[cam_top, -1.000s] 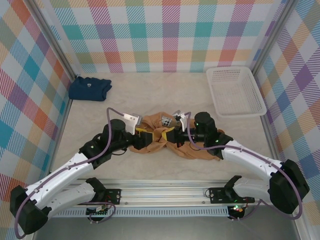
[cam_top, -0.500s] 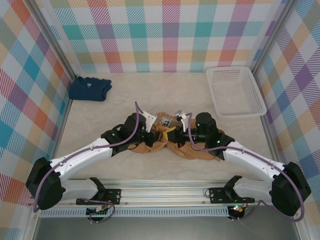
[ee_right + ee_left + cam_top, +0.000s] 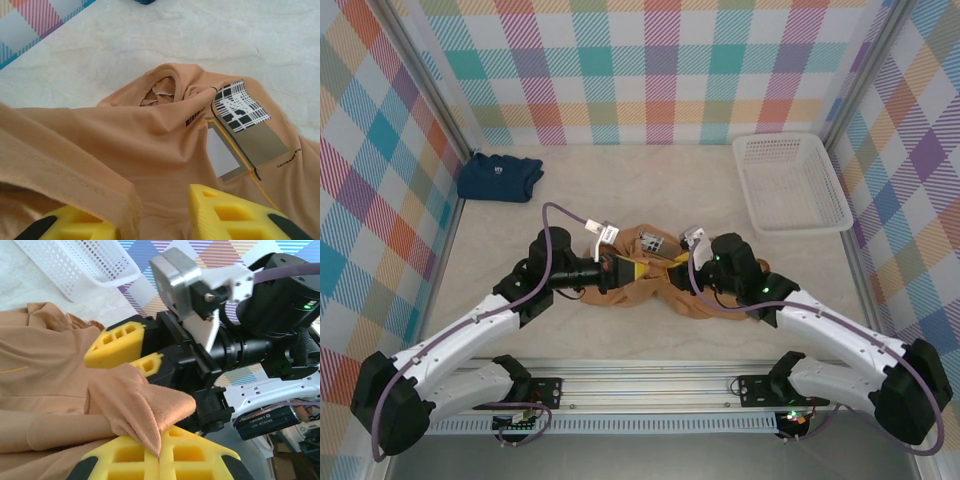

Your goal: Fold the inside-out t-shirt

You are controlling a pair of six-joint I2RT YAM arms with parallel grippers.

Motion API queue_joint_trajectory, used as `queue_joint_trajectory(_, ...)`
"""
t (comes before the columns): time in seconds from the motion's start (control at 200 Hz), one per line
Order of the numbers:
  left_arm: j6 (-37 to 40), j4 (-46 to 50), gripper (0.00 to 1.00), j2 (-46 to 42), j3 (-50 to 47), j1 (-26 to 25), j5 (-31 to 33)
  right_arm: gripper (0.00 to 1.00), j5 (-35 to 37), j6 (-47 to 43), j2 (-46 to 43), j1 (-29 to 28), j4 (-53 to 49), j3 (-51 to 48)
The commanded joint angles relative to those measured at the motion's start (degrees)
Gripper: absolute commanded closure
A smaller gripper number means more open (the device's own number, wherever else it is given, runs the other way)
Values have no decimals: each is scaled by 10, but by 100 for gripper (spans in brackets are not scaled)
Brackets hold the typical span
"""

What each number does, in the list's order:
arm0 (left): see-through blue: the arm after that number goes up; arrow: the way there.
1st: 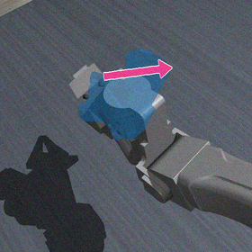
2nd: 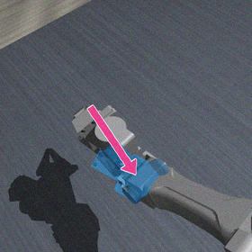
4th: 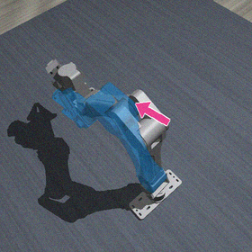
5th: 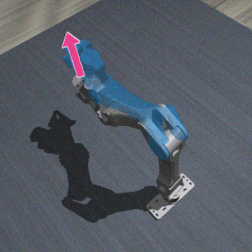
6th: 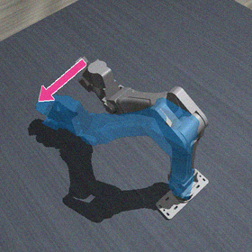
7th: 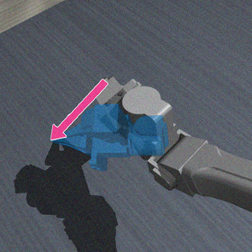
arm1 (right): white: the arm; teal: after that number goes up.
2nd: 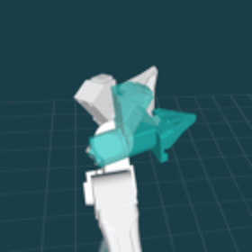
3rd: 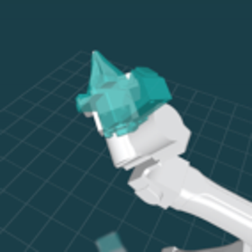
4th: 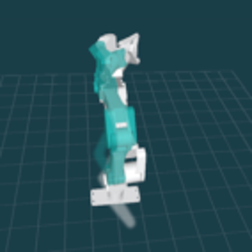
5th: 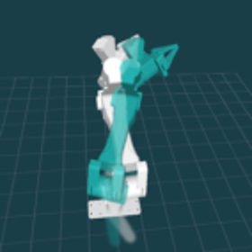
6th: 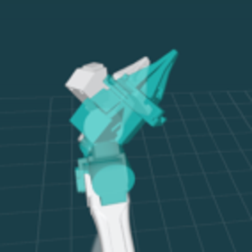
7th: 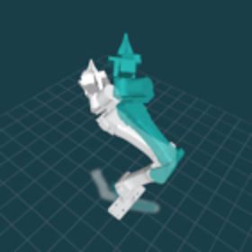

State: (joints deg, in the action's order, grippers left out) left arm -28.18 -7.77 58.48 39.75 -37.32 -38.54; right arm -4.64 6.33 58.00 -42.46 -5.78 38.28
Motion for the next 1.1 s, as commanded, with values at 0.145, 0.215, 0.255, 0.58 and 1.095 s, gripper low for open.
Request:
queue_joint_trajectory(0.145, -30, -40, 100, 20, 2, 10, -11, 58, -169, -64, -116, -3, 9, -7)
queue_joint_trajectory(0.215, -31, -38, 100, 22, 4, 9, -12, 59, -221, -56, -100, -2, 34, -2)
queue_joint_trajectory(0.255, -31, -37, 100, 22, 5, 10, -13, 60, -247, -50, -83, -3, 47, 3)
queue_joint_trajectory(0.58, -5, 1, 100, 10, 12, 10, -14, 59, -319, 7, 30, 17, 148, 24)
queue_joint_trajectory(1.095, 8, 18, 100, 4, 14, 10, -1, 100, -339, 6, 46, 21, 156, 31)
